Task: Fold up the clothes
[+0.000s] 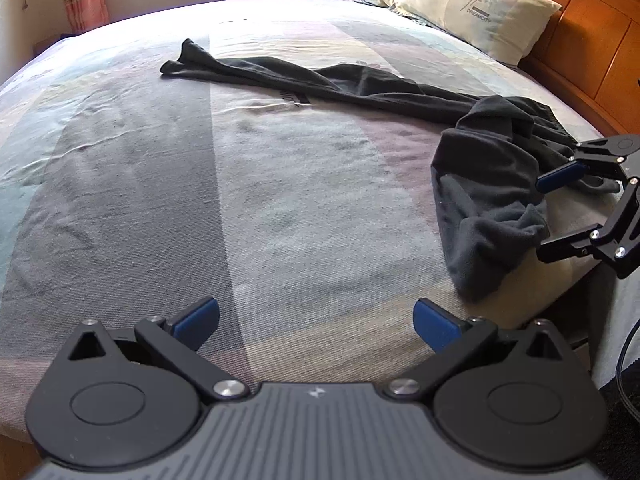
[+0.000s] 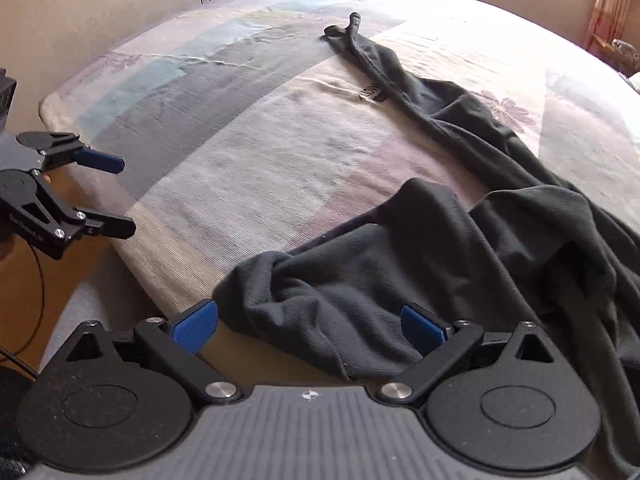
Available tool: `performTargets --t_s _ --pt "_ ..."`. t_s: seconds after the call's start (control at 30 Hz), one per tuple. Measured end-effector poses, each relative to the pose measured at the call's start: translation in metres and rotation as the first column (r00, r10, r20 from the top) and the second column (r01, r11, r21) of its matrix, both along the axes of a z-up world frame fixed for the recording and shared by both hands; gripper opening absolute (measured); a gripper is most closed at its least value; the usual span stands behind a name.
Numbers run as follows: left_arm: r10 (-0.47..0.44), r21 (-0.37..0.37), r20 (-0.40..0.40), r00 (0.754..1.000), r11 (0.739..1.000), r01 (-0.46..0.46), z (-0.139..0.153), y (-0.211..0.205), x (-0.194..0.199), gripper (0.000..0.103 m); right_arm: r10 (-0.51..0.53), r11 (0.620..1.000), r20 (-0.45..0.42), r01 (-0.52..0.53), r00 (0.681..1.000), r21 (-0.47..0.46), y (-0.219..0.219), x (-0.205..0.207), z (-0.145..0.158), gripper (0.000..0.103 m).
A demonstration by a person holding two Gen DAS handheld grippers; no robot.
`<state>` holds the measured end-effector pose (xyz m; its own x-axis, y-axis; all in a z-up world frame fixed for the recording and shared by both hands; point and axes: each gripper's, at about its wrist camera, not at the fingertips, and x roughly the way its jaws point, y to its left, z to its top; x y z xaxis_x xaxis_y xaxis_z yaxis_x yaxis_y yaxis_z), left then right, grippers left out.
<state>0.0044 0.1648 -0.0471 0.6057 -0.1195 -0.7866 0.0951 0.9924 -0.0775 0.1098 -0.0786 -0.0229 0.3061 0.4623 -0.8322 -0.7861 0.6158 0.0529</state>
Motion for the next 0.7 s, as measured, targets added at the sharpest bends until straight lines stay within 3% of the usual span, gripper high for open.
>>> performTargets --t_s 0.07,0.13,0.3,0.37,0.43,0.53,0.7 --pt "-0.012 0.006 -0.004 1.0 1.0 0.012 0.0 -0.007 0.002 0.102 0.027 0.999 0.042 -0.026 0.999 -0.027 0.001 -0.004 -0.003 0.091" --pt "-0.022 0.015 -0.008 1.0 1.0 0.022 0.0 -0.013 0.003 0.102 0.094 0.994 0.09 -0.088 0.991 -0.072 0.01 -0.011 -0.007 0.076" --pt "-0.051 0.013 -0.011 0.999 0.999 0.051 0.003 -0.023 0.0 0.102 0.286 0.948 0.212 -0.243 0.935 -0.206 0.035 -0.034 -0.019 0.065" --pt "-0.044 0.009 -0.013 0.999 0.999 0.044 0.003 -0.023 -0.001 0.102 0.368 0.914 0.252 -0.297 0.895 -0.276 0.045 -0.043 -0.024 0.051" --pt "-0.038 0.005 -0.015 0.999 0.999 0.038 0.002 -0.022 -0.002 0.102 0.434 0.877 0.265 -0.336 0.861 -0.344 0.056 -0.052 -0.031 0.019" --pt "-0.022 0.001 -0.012 1.0 1.0 0.022 0.003 -0.017 -0.005 0.103 0.448 0.872 0.274 -0.348 0.851 -0.345 0.068 -0.055 -0.03 0.017" --pt "0.034 0.004 0.0 0.999 0.999 -0.034 0.01 0.002 -0.01 0.102 0.383 0.919 0.272 -0.335 0.883 -0.208 0.096 -0.042 -0.009 0.017"
